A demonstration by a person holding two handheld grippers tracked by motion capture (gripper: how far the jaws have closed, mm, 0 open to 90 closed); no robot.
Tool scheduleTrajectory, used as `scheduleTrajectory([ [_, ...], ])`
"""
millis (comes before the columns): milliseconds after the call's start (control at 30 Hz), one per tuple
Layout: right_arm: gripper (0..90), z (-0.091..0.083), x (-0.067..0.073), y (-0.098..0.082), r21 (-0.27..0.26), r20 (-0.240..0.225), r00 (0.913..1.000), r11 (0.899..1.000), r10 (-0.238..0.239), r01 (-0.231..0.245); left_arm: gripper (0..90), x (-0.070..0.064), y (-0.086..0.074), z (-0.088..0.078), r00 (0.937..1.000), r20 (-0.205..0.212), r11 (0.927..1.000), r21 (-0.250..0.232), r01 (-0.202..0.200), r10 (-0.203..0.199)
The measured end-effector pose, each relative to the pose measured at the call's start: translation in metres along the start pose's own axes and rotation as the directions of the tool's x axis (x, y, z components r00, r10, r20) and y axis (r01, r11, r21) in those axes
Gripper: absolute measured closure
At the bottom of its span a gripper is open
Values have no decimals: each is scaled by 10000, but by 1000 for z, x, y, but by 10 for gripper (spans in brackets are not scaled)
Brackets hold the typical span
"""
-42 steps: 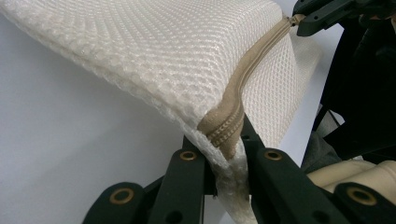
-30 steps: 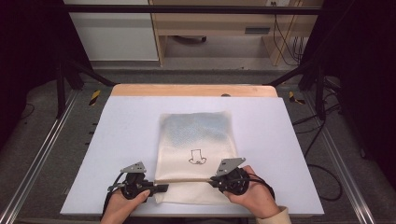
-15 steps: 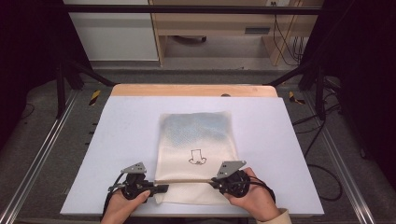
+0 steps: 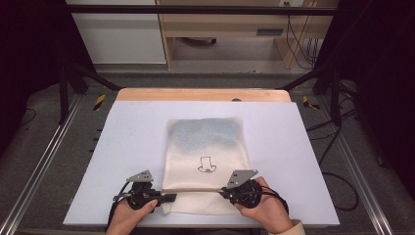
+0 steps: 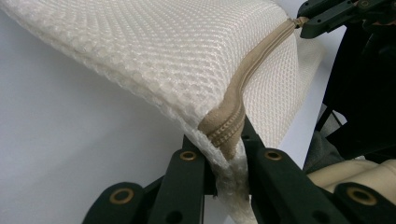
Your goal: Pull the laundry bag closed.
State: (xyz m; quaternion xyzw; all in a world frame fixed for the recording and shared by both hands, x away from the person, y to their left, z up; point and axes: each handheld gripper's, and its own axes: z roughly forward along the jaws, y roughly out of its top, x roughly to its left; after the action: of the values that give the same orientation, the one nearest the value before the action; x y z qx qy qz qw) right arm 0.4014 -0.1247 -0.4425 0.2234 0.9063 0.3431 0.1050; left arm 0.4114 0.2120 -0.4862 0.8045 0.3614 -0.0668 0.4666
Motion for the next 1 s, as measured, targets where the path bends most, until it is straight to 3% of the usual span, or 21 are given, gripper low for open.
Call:
scheduleTrajectory([
  [1000, 820, -2, -2, -3, 37, -34, 10000, 10000, 90, -90, 841, -2, 1, 0, 10000, -26, 10000, -17, -95, 95],
])
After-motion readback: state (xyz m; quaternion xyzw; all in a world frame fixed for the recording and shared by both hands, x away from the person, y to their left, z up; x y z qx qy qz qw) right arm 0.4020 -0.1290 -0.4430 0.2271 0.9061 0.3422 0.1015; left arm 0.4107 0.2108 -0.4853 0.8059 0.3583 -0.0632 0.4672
